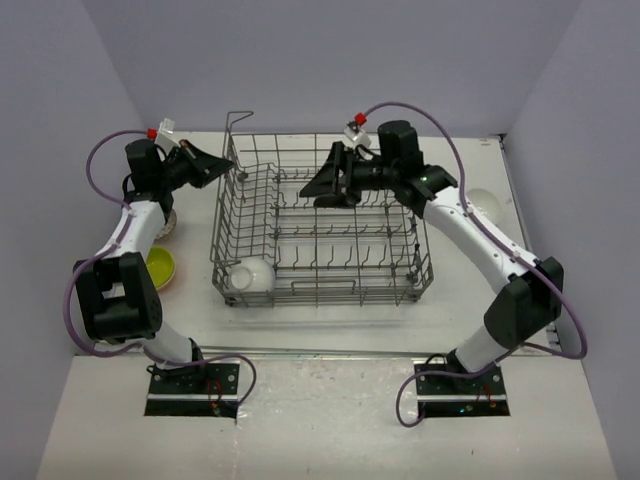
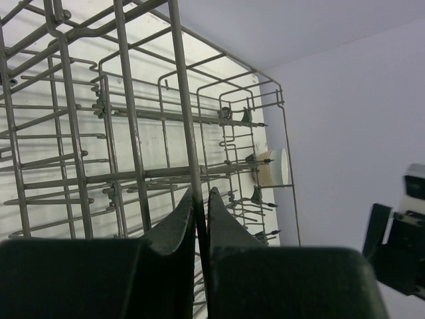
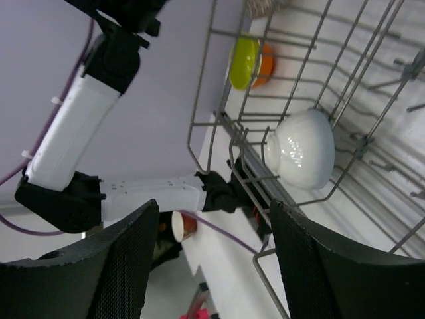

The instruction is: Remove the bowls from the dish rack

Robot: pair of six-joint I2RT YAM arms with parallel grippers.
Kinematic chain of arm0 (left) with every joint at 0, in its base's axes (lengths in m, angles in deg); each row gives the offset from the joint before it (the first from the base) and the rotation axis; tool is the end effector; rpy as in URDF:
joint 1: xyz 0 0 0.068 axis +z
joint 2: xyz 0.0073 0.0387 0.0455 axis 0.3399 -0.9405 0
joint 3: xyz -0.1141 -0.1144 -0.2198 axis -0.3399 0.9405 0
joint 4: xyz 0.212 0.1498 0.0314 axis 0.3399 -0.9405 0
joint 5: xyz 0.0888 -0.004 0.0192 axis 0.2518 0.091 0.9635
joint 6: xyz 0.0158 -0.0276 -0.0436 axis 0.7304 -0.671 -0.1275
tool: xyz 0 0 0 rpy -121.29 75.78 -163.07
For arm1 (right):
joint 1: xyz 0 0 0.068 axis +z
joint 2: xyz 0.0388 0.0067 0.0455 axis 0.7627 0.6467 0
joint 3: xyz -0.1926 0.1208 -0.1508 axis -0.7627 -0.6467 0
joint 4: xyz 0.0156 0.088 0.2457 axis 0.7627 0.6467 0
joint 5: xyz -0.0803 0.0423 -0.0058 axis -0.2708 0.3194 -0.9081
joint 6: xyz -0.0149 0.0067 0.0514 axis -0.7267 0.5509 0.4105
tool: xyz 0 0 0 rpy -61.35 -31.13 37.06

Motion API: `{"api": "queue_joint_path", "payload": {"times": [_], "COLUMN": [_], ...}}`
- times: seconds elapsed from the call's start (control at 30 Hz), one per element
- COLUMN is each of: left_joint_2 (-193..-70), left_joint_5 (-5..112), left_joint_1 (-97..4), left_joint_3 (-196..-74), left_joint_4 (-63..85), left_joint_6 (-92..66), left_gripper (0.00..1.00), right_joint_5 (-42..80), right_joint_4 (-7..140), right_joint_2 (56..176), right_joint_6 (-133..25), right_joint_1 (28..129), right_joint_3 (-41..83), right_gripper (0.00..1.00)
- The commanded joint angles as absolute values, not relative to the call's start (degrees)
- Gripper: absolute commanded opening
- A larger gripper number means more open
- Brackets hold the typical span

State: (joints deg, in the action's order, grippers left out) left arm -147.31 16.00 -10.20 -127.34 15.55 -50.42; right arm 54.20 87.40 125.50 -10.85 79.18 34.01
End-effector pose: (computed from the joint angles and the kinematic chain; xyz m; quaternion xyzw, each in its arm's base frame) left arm 0.3624 0.0359 0.2877 -0.1756 0.7673 -0.4763 0.3920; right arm 0.3031 0.1992 0.3880 -0.0588 0.8023 0.5602 0.1975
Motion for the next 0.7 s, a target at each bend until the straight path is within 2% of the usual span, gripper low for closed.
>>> {"api": "queue_joint_path", "payload": {"times": [0.0,0.1,0.2,0.23,0.47,0.67], "left_joint_2": [-150.42,-149.89,-149.36,-149.27,-148.57,-149.01], "left_joint_5": [18.66,18.58,18.40,18.49,18.84,18.58], "left_joint_1": [-10.73,-10.73,-10.73,-10.73,-10.73,-10.73], "left_joint_3": [-121.79,-121.08,-120.12,-119.94,-119.85,-119.06], "left_joint_4": [5.84,6.36,7.16,7.16,5.49,6.80], "left_joint_6": [-38.78,-39.04,-39.57,-39.49,-37.90,-38.60], "left_gripper": [0.00,0.00,0.00,0.00,0.00,0.00], "right_joint_5": [61.34,60.03,58.70,59.92,61.70,61.69], "right_joint_4": [76.23,76.22,68.61,60.92,37.22,9.28], "right_joint_2": [127.55,129.66,129.84,129.92,133.96,141.69], "right_joint_6": [-3.28,-7.22,-8.12,-7.60,-1.71,12.96], "right_joint_1": [82.56,86.08,87.84,88.02,90.30,93.29], "right_joint_3": [28.76,27.53,22.10,20.34,4.16,-4.64], "right_gripper": [0.68,0.65,0.62,0.62,0.61,0.66]}}
